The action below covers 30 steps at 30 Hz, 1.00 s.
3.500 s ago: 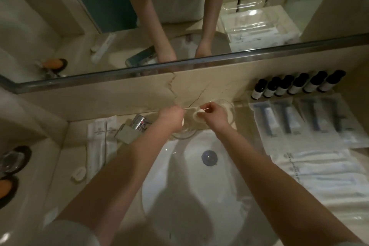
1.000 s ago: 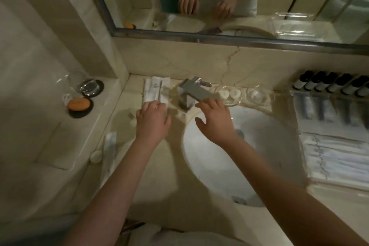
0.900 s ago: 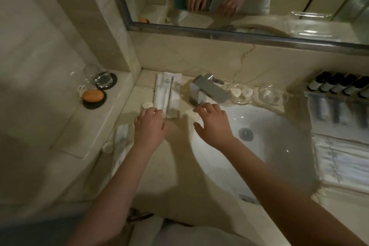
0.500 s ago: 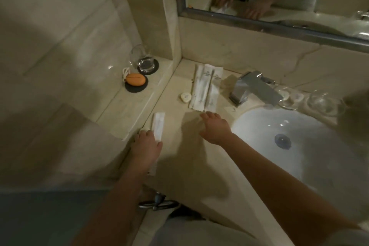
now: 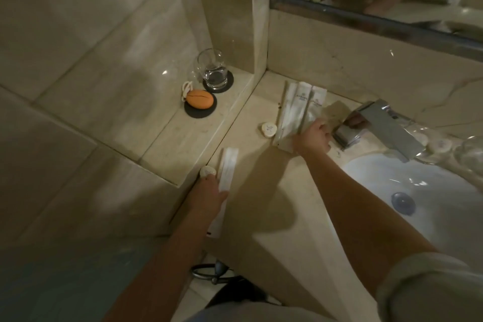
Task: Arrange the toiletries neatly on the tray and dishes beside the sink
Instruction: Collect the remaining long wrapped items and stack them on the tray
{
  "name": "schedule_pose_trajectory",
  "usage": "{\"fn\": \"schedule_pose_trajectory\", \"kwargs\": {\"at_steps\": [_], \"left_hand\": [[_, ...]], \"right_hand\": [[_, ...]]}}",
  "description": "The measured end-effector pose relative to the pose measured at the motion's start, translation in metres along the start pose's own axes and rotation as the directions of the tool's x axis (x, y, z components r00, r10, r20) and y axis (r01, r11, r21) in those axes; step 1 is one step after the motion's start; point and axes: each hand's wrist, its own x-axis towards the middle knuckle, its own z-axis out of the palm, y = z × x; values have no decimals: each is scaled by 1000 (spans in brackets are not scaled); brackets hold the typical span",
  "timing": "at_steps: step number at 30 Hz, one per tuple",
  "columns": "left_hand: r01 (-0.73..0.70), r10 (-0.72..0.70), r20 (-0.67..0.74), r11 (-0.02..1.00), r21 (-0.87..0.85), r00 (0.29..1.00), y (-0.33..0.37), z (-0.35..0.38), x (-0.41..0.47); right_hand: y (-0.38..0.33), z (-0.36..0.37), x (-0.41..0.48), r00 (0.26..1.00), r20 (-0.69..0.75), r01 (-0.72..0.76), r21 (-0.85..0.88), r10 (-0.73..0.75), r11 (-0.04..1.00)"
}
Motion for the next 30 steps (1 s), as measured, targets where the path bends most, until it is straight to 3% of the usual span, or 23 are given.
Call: {"fn": "schedule_pose_trajectory", "kwargs": {"at_steps": [3,8,13,20,27,30], "left_hand": [[14,-13,20,1000,-21,1000,0,-2,3],[34,-35,65,999,14,997,2,-5,5],[-16,12,50,997,79,999,8,-5,0],[-37,38,-17,997,67,999,23,-9,-18],[-196,170,-155,966,-171,973,60,-12,-45],[-221,181,-149,919,-327,972,88,-12,-57]], "right_hand": [[3,0,12,998,34,-50,125,46,991],[8,-3,12,996,63,-74,193,63,978],[21,-13,5,993,118,-16,194,-7,981],[50,-23,-43,984,139,28,490,-110,871],[91,-57,-103,956,175,83,612,-237,787],[118,-75,-120,944,202,86,616,-262,783]]}}
